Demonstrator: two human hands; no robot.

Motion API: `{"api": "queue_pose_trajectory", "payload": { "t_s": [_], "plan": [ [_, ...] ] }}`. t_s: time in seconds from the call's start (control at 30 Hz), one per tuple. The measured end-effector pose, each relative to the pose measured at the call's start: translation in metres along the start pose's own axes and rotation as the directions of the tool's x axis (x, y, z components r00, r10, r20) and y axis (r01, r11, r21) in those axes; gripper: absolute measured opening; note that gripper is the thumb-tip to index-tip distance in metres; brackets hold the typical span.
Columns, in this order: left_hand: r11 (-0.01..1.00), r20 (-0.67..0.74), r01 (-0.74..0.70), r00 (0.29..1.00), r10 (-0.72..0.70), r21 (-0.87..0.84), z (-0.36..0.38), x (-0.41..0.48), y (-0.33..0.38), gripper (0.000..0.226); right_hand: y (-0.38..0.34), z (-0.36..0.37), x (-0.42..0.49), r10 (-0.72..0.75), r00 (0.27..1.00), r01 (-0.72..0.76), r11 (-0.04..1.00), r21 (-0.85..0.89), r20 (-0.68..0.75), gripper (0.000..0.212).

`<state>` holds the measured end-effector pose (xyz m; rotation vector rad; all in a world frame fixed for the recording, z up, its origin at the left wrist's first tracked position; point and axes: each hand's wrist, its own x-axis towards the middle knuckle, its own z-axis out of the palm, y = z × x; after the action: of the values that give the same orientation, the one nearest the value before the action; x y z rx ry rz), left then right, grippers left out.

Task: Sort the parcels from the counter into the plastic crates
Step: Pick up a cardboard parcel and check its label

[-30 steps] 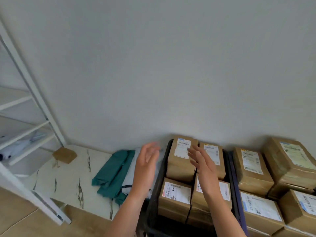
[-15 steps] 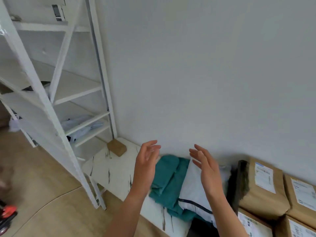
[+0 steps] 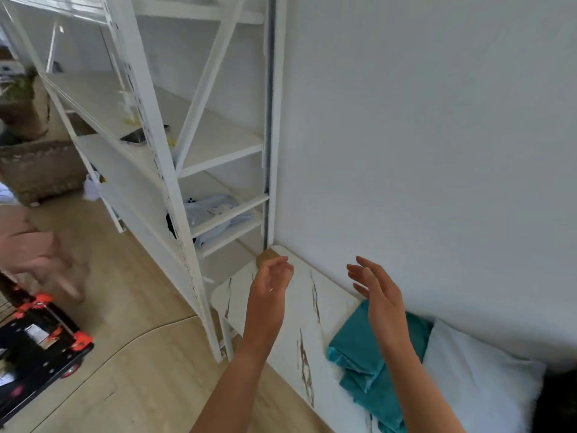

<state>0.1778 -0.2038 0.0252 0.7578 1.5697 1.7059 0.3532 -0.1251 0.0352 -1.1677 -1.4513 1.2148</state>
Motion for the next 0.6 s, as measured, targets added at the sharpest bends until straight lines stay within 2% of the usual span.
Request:
{"api": "queue_pose_trajectory", "payload": {
  "t_s": [0.23, 0.6],
  "plan": [
    [0.996, -0.033, 0.015, 0.999, -0.012, 0.090, -0.010, 0.090, -0.013, 0.020, 0.020, 0.056, 0.087, 0.018, 0.999, -0.019, 1.000, 0.018, 0.041, 0.030],
    [0.945, 0.007, 0.051, 0.998, -0.056, 0.322, 0.017, 0.236, -0.039, 0.020, 0.068, 0.107, 0.233, 0.111, 0.991, -0.112, 0.994, 0.009, 0.075, 0.029]
  ]
}}
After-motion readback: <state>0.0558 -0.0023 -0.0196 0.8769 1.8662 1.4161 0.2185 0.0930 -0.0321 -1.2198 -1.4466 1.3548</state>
